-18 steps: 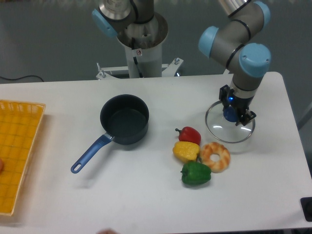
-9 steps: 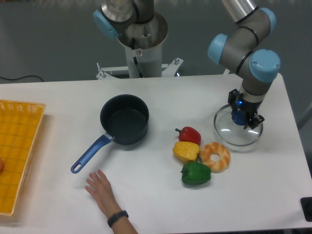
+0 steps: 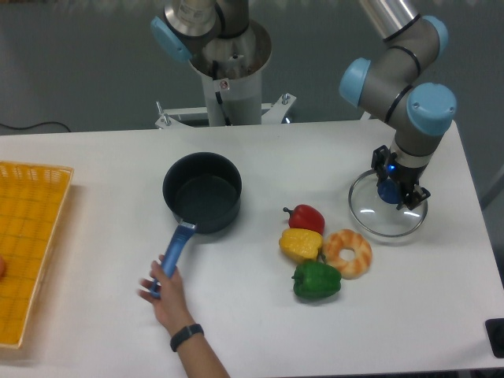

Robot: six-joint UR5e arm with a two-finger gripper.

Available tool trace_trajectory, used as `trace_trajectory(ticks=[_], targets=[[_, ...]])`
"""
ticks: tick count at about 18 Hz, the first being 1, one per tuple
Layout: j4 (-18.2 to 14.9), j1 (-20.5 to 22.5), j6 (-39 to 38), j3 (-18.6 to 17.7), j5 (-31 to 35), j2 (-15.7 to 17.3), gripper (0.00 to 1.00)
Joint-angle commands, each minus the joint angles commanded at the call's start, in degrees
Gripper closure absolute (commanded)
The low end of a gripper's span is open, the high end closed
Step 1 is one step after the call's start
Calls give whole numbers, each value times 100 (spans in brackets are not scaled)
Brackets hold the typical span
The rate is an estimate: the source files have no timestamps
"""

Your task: Place the lid on the table

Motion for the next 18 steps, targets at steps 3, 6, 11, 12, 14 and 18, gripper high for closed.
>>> trace_trajectory(ticks=[3, 6, 11, 12, 14, 18], targets=[[140, 26, 9, 0, 0, -88, 52], [150, 26, -9, 9, 35, -149, 52], [141, 35, -26, 0, 149, -202, 52], [141, 35, -52, 0, 149, -211, 51], [132, 35, -61, 0, 149, -220, 51], [123, 35, -79, 0, 141, -237, 51]])
